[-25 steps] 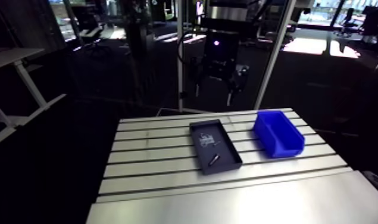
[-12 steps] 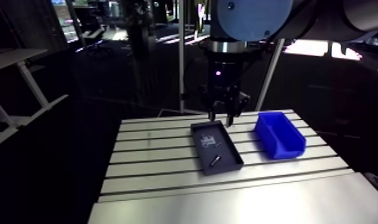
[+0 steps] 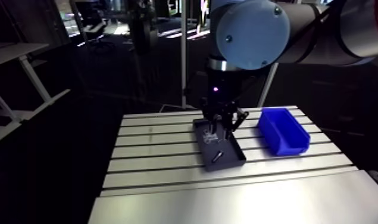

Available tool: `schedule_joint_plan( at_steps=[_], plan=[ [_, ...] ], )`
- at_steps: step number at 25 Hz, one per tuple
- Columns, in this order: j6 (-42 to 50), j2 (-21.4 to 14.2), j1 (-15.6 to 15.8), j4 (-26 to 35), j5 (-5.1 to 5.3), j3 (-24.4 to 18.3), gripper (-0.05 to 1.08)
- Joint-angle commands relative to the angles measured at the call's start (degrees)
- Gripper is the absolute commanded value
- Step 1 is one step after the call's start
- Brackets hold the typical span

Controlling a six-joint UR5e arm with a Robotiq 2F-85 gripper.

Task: Pick up the M10 bolt from the tray and put it into the blue bin.

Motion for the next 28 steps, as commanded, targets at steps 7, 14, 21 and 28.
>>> schedule_joint_plan(
  at_steps=[7,14,21,28],
  plan=[
    [1.24,1.92,0.21,-4.66,-0.06,2.65,0.54],
    [1.15,2.63,0.21,-6.15,-0.06,3.35,0.54],
    [1.07,3.77,0.21,-9.58,-0.06,4.41,0.54],
    [0.80,4.30,0.30,-9.93,-0.06,4.50,0.55]
  ],
)
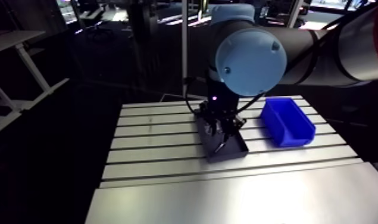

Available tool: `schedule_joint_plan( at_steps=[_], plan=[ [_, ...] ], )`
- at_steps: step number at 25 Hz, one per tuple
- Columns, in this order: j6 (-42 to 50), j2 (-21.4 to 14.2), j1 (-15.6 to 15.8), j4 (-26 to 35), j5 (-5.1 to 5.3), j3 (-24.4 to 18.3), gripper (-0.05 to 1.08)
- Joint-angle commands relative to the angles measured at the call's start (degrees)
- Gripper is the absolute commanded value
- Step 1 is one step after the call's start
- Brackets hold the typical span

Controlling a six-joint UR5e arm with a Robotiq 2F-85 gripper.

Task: Pick up the M10 bolt from the tray and put it into the blue bin.

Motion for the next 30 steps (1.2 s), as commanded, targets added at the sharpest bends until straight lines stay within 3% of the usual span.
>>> schedule_joint_plan(
  at_steps=[1,15,30],
  plan=[
    [-0.16,0.62,-0.01,-0.44,0.00,0.20,0.56],
    [-0.68,1.41,-0.19,-3.70,0.00,1.08,0.64],
    [-0.77,2.29,-0.54,-3.70,0.00,1.96,0.64]
  ],
)
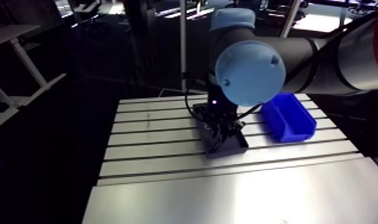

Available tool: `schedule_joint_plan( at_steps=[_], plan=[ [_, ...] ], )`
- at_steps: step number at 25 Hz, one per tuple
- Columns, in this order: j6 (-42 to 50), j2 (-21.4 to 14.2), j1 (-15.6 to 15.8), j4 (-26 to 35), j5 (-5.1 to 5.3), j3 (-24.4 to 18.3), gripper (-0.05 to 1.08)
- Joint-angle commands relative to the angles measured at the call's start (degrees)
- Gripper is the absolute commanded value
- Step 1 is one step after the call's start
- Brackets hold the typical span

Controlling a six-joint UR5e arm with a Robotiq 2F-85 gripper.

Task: Pick up the M10 bolt from the tray and put it into the blue bin.

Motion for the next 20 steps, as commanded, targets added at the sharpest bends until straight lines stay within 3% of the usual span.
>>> schedule_joint_plan(
  at_steps=[1,20],
  plan=[
    [-0.02,0.42,-0.03,-0.08,0.01,0.13,0.64],
    [-0.19,1.74,-0.12,-2.10,0.01,1.01,0.66]
  ],
)
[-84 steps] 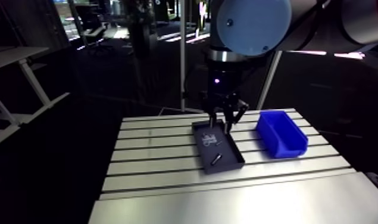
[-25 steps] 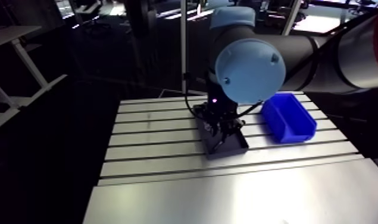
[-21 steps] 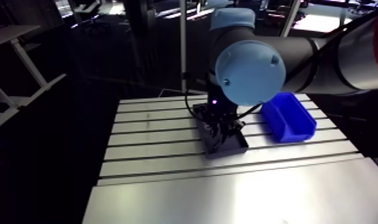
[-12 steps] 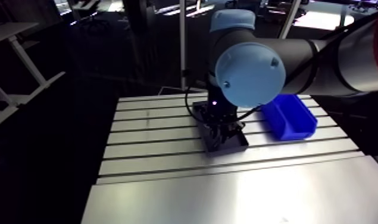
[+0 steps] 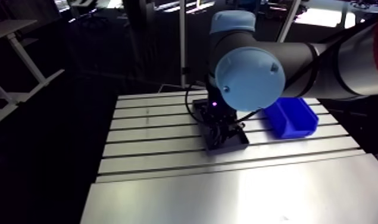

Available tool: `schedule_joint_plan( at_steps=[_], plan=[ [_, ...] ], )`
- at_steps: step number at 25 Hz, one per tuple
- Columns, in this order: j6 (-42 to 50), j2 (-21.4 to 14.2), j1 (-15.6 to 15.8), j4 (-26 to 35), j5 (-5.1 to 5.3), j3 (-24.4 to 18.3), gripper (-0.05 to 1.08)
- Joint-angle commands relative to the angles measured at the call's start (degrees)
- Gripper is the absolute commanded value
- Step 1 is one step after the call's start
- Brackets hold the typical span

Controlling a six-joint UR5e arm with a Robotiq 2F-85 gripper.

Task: Pick up the M10 bolt from the tray and put it into the blue bin.

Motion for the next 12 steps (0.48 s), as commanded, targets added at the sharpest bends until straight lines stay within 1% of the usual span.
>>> schedule_joint_plan(
  at_steps=[1,12],
  plan=[
    [-0.06,0.18,0.00,-0.04,0.02,0.07,0.66],
    [-0.06,0.18,0.00,-0.04,0.02,0.07,0.69]
  ],
)
